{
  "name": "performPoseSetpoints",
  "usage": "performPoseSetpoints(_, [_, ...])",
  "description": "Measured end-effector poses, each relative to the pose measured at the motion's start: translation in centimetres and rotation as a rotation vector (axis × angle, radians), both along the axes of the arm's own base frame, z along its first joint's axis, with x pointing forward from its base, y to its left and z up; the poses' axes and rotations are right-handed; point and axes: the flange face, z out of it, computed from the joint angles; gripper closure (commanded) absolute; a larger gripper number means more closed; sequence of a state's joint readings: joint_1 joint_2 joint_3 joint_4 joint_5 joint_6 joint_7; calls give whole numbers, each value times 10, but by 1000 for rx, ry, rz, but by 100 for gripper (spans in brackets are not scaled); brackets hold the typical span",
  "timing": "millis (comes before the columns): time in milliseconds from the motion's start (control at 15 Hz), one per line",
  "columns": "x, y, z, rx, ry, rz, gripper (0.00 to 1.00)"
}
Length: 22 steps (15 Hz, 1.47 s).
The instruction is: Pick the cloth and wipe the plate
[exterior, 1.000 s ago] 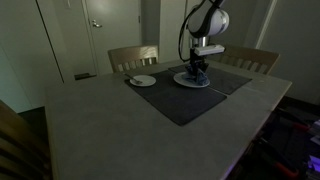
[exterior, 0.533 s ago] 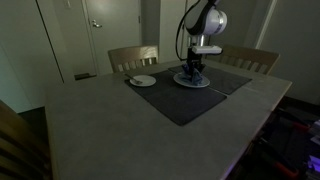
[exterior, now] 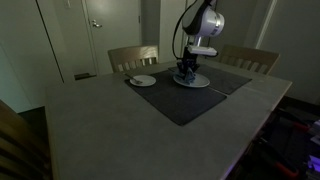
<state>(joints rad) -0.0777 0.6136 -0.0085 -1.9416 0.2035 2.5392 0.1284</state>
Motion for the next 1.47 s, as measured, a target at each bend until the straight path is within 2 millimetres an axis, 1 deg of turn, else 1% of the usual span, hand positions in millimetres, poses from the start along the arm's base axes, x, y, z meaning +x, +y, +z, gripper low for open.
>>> performPoseSetpoints(200, [6, -5, 1, -42, -59, 10, 97])
performPoseSetpoints(333, [6, -14, 2, -91, -66, 8, 97])
performPoseSetpoints(600, [2, -34, 2, -200, -36, -4, 97])
performPoseSetpoints(733, [-3, -35, 0, -221, 14, 11, 97])
performPoseSetpoints(867, [-5, -25, -1, -195, 57, 56, 97])
performPoseSetpoints(1267, [-11, 27, -2, -11, 152, 255, 97])
performPoseSetpoints(1333, [-12, 33, -3, 11, 154, 275, 97])
performPoseSetpoints(1467, [-11, 37, -3, 20, 147, 290, 97])
